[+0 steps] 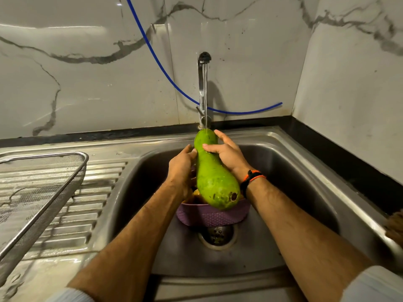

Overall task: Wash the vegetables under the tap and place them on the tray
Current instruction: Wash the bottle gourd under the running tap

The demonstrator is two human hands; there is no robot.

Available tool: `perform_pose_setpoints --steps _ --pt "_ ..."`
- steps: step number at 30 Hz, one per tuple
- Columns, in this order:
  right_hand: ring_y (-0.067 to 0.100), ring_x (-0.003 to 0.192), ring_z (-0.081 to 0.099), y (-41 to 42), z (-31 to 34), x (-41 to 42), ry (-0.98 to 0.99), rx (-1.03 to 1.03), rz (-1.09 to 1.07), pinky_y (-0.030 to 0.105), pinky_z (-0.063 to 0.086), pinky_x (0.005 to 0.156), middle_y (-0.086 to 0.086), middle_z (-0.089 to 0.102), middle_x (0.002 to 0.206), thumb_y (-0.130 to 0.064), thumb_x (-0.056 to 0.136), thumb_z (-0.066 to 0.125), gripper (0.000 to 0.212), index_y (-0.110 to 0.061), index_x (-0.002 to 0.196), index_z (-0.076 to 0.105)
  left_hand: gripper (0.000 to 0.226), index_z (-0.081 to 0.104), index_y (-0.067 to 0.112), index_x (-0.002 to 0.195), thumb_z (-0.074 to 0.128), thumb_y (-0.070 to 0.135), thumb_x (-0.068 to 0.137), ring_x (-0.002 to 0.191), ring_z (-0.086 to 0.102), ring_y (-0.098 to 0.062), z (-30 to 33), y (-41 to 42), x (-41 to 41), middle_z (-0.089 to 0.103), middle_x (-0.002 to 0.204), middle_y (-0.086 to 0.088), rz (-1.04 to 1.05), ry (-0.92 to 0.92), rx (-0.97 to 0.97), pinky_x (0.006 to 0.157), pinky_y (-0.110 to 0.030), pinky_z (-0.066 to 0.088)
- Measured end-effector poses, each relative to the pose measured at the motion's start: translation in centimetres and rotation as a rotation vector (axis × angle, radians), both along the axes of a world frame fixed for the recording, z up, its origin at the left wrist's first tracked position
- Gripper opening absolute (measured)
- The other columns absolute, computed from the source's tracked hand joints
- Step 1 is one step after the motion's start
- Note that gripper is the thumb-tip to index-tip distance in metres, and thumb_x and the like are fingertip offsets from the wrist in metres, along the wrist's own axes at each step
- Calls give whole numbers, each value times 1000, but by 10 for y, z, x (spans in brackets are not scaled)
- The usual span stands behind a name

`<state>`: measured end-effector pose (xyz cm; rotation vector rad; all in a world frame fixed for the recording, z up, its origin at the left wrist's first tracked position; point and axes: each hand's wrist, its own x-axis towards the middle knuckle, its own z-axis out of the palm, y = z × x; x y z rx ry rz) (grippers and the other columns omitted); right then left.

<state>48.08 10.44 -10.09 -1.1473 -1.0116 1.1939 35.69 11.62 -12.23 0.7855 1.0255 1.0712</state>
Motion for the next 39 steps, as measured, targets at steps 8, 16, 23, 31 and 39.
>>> perform_pose_setpoints --steps 8,16,23,31,39 --pt "11 112 49 8 3 -5 -121 -27 27 6 46 69 -2 49 132 -9 97 55 58 -8 151 32 39 63 12 122 41 38 104 89 69 -31 7 -13 12 73 99 -15 -51 -283 -53 75 -44 53" --pt "24 136 44 10 -7 -13 -257 -94 158 41 38 113 7 32 157 -26 101 51 68 -21 157 12 56 41 29 151 55 12 99 114 66 -32 -4 2 12 63 133 -10 67 -199 103 99 -57 50" --pt "21 150 15 18 -8 -16 -310 -61 194 47 22 121 1 4 165 -70 70 56 109 -30 156 1 45 55 17 141 58 5 97 113 67 -33 -2 0 19 68 124 -14 75 -260 142 100 -55 51" --pt "23 152 2 23 -13 -17 -420 -47 120 47 12 123 4 -7 165 -56 96 46 81 -27 157 0 39 60 12 135 52 2 99 112 67 -31 -1 -9 17 69 123 -14 10 -193 157 100 -54 51" --pt "24 152 5 22 -14 -17 -419 -18 134 45 10 123 4 -3 165 -52 99 43 74 -27 157 5 43 58 14 138 53 1 98 110 68 -31 -1 -10 16 69 123 -15 15 -160 152 98 -54 53"
